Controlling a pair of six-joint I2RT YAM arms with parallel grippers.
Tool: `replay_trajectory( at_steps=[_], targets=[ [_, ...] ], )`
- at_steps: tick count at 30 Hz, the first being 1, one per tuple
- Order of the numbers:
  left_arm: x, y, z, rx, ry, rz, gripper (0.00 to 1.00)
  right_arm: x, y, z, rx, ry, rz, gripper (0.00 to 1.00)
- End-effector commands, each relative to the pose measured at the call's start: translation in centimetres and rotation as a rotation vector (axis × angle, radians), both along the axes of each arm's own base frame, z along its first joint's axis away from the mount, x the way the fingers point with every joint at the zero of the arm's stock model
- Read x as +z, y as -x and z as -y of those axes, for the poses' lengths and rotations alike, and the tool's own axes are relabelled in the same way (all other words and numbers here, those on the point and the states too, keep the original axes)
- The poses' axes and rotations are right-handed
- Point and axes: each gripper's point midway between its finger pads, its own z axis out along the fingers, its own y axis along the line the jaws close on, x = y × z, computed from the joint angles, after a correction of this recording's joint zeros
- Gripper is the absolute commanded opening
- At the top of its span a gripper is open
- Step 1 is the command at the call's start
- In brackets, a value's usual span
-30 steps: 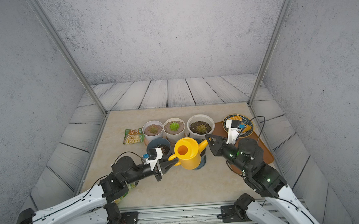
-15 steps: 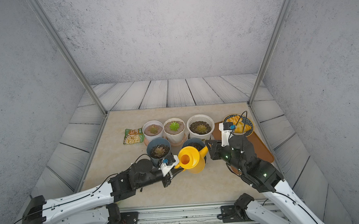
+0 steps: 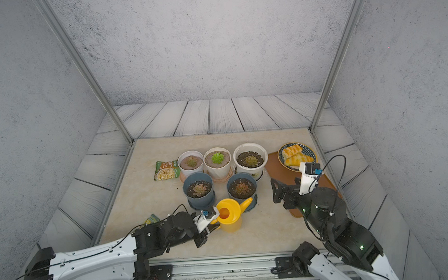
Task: Water the succulent around the soil edge
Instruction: Place the watering can at the center of the board.
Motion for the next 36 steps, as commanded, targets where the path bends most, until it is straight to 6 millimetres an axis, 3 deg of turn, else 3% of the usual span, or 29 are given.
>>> replay_trajectory(
  at_steps=[1, 7, 13, 26, 33, 36],
  targets=[
    [-0.8, -0.6, -2.3, 0.116, -0.016, -0.031, 0.00, -1.5, 0.2, 0.9, -0.029, 0.057, -0.017, 1.00],
    [-1.6, -1.7, -6.8, 0.333, 0.012, -0.052, 0.00, -2.5, 0.0, 0.4, -0.016, 0.053, -0.040, 1.00],
    [-1.9, -2.2, -7.8, 0.426, 0.053, -0.093, 0.00, -3.3, -0.4, -0.1, -0.008, 0.055, -0.069, 1.00],
    [-4.1, -2.8, -4.7, 0.489, 0.073, -0.186, 0.00, -5.8, -0.9, -0.8, 0.007, 0.113, -0.146, 1.00],
    [-5.4, -2.9, -4.3, 0.540, 0.041, -0.181, 0.00, -6.4, -1.3, -0.5, -0.006, 0.161, -0.162, 1.00],
    [-5.4, -2.6, -3.8, 0.534, 0.045, -0.171, 0.10, -6.6, -1.3, -0.5, -0.006, 0.175, -0.167, 1.00]
  ],
)
